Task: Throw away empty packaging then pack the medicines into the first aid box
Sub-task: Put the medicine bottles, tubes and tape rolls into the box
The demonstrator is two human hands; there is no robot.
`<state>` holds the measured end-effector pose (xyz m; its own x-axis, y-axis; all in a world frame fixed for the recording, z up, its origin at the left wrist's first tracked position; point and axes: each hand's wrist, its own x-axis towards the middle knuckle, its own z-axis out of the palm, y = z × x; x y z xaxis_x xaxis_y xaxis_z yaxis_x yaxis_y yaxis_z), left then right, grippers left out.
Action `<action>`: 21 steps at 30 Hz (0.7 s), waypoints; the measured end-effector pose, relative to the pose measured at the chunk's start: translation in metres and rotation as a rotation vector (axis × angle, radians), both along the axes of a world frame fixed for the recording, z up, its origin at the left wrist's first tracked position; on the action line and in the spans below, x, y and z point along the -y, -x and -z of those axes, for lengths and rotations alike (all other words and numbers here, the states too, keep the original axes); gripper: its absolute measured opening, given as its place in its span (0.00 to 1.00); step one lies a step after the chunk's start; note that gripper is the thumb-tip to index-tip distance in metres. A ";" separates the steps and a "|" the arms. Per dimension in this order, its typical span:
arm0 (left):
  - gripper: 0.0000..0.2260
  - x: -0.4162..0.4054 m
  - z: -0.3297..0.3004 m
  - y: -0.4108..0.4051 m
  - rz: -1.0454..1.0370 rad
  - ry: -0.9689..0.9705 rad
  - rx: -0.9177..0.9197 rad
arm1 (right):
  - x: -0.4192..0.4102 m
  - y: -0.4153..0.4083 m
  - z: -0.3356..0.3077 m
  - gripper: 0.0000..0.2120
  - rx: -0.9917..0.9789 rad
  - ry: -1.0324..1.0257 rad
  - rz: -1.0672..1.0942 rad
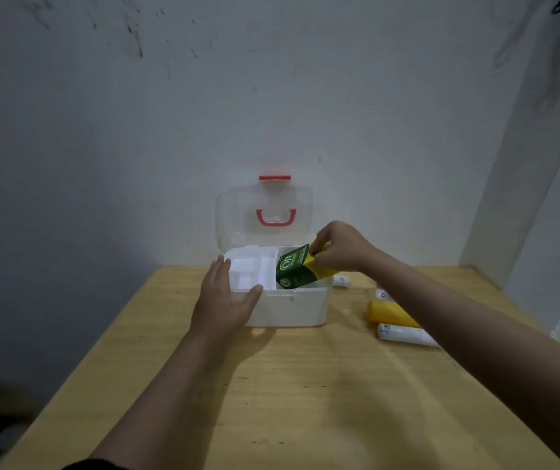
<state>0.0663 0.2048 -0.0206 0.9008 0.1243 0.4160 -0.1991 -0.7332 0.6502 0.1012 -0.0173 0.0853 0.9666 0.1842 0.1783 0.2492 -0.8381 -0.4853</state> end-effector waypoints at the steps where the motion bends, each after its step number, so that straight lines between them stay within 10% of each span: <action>1: 0.37 0.000 0.000 -0.001 -0.005 -0.007 -0.005 | -0.005 -0.003 0.003 0.13 -0.015 -0.013 0.000; 21: 0.33 0.004 0.005 -0.003 -0.077 0.006 0.032 | -0.051 -0.038 0.052 0.14 -0.207 0.165 0.079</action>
